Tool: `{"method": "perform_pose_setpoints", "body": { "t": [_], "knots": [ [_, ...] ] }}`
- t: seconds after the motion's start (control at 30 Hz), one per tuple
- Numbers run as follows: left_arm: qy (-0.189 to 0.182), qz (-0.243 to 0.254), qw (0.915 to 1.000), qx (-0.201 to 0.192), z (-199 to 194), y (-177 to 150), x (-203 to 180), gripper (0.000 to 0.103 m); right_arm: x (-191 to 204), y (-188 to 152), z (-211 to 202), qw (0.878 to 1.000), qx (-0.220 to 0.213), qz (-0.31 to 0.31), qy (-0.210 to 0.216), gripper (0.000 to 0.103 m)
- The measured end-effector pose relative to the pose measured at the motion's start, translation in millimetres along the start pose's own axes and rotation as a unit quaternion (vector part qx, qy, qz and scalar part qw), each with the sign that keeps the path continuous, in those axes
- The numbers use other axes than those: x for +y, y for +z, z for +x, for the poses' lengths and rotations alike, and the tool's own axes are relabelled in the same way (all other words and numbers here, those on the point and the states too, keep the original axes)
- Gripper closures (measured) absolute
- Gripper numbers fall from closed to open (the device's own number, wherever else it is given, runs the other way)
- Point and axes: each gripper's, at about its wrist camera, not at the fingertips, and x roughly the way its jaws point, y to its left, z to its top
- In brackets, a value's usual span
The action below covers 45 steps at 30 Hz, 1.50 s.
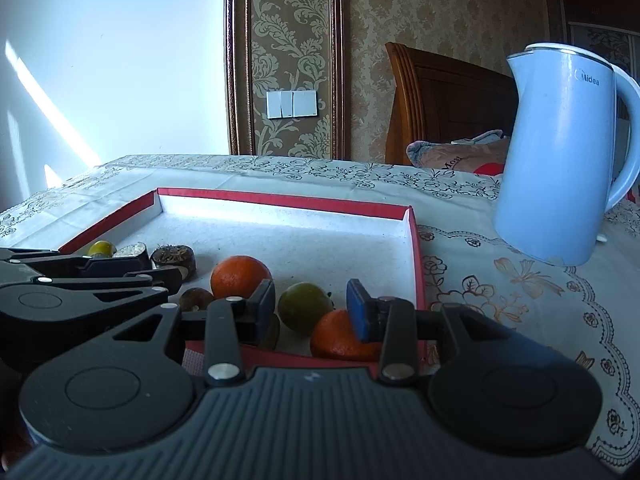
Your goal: Organize fruits
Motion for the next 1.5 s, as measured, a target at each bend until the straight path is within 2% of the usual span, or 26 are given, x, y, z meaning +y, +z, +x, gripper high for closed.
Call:
{"method": "perform_pose_setpoints", "body": {
  "t": [0.07,0.17,0.2,0.23,0.3,0.4,0.57,0.73,0.87,1.1,1.23,1.37,1.43,1.5],
  "knots": [
    [0.001,-0.001,1.0,0.0,-1,0,1,0.073,0,0,-2,1.0,-0.002,0.001,0.0,0.06],
    [0.002,-0.001,1.0,0.0,-2,-1,1,0.072,1,-1,-2,1.0,-0.003,0.001,-0.001,0.059],
    [0.004,-0.002,1.0,0.001,-3,-1,2,0.067,1,-1,-3,1.0,-0.003,0.002,-0.002,0.059],
    [0.007,-0.004,1.0,0.001,-4,-1,2,0.053,1,-1,-3,1.0,-0.003,0.004,-0.002,0.059],
    [0.019,-0.005,0.9997,-0.012,-8,-1,3,0.036,0,-1,-4,1.0,-0.004,0.009,-0.004,0.056],
    [0.025,0.001,0.9993,-0.027,-16,-1,3,0.035,-1,-1,-9,1.0,-0.01,0.016,-0.008,0.05],
    [0.021,0.002,0.9995,-0.022,-20,-5,6,0.035,0,-2,-14,1.0,-0.012,0.02,-0.013,0.044],
    [0.018,-0.004,0.9996,-0.021,-26,-8,10,0.035,3,-4,-18,1.0,-0.014,0.022,-0.015,0.043],
    [0.014,-0.014,0.9997,-0.016,-30,-10,16,0.035,5,-6,-23,0.999,-0.018,0.027,-0.02,0.033],
    [0.016,-0.02,0.9996,-0.013,-38,-17,23,0.032,13,-10,-33,0.999,-0.018,0.034,-0.023,0.032],
    [0.016,-0.027,0.9995,-0.009,-45,-22,29,0.032,18,-14,-41,0.998,-0.021,0.042,-0.029,0.023],
    [0.019,-0.031,0.9993,-0.01,-52,-26,35,0.032,26,-18,-50,0.998,-0.026,0.045,-0.026,0.023],
    [0.023,-0.03,0.9993,-0.006,-56,-28,37,0.027,29,-20,-54,0.998,-0.03,0.043,-0.028,0.023],
    [0.026,-0.03,0.9992,-0.005,-58,-31,39,0.026,30,-21,-57,0.998,-0.033,0.049,-0.028,0.018]
  ]
}}
